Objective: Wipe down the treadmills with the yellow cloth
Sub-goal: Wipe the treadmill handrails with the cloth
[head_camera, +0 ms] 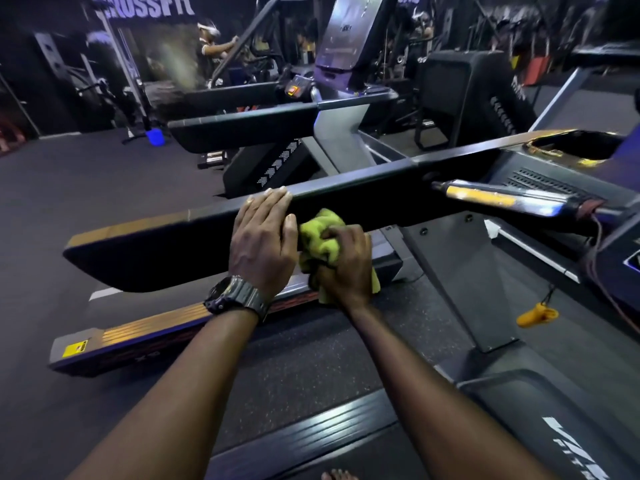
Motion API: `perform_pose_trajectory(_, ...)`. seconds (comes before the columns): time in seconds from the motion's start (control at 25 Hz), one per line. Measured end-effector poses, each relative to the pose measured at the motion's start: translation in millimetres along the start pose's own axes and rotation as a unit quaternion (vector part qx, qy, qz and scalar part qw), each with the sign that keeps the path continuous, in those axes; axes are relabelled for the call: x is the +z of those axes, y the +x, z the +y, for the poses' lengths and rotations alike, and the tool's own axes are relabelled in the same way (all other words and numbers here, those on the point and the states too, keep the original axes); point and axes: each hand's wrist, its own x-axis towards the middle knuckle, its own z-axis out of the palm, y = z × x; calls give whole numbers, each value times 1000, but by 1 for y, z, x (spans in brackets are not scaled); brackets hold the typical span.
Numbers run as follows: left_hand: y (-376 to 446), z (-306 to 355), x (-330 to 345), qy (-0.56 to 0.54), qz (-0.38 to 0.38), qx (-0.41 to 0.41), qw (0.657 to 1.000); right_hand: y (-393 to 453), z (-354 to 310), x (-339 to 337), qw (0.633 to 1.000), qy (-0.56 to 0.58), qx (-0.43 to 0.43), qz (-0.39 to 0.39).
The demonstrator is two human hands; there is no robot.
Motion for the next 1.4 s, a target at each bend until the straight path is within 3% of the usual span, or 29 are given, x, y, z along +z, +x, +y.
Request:
perform_pose_trajectory(0.12,13,22,9,26,-24,0,999,45,-3,-14,960,89,214,159)
perform_pose_trajectory(0.16,16,28,13,27,-41,13,999,47,-10,-13,965,90,194,149)
perform_pose_trajectory(0.24,19,30,19,23,-54,29,998,24,-6,-11,996,25,46,68)
perform_pose_trajectory(0.28,19,27,20,21,-51,33,998,15,6,-16,999,4,16,34)
perform_pose_trajectory(0.32,17,25,21,20,-48,35,998,20,21,-24,998,1,40,39)
perform_pose_trajectory(0.36,16,24,21,18,-45,35,998,36,32,-34,990,16,105,94)
perform_pose_trajectory(0.44,16,24,22,13,-40,32,999,70,25,-42,940,80,253,215)
perform_pose_trajectory(0.48,17,25,23,9,-38,30,999,73,20,-40,947,68,233,212)
perform_pose_trajectory(0.52,17,25,24,6,-36,28,999,66,15,-37,971,26,162,176)
perform_pose_trajectory(0.6,17,24,23,6,-35,28,999,32,32,-32,997,-21,34,64)
perform_pose_trajectory(0.64,16,23,24,9,-35,29,999,30,45,-38,998,-19,43,50)
perform_pose_trajectory(0.68,16,23,24,12,-33,32,999,42,52,-45,990,7,106,94)
perform_pose_trajectory(0.76,16,23,26,16,-24,36,999,64,39,-44,939,90,262,203)
perform_pose_trajectory(0.8,16,22,27,18,-21,37,999,64,25,-38,942,93,249,206)
perform_pose_trajectory(0.92,15,19,26,26,-29,42,998,23,15,-30,996,17,35,84)
perform_pose_trajectory(0.96,15,19,26,28,-33,46,998,25,25,-37,996,26,27,87)
perform_pose_trajectory(1.04,16,18,26,25,-30,47,998,50,32,-42,957,77,178,216)
perform_pose_trajectory(1.08,17,19,27,23,-26,46,998,55,16,-36,935,104,243,237)
perform_pose_trajectory(1.12,17,18,27,21,-26,47,998,53,-2,-27,937,90,252,225)
perform_pose_trajectory(1.2,18,15,24,20,-39,53,998,18,-14,-11,984,23,108,137)
perform_pose_trajectory(1.28,18,14,22,23,-51,60,997,21,7,-29,993,27,47,104)
perform_pose_trajectory(1.36,19,15,22,20,-51,56,997,59,28,-46,951,52,188,239)
perform_pose_trajectory(1.4,19,16,22,16,-53,51,997,66,20,-43,929,57,250,266)
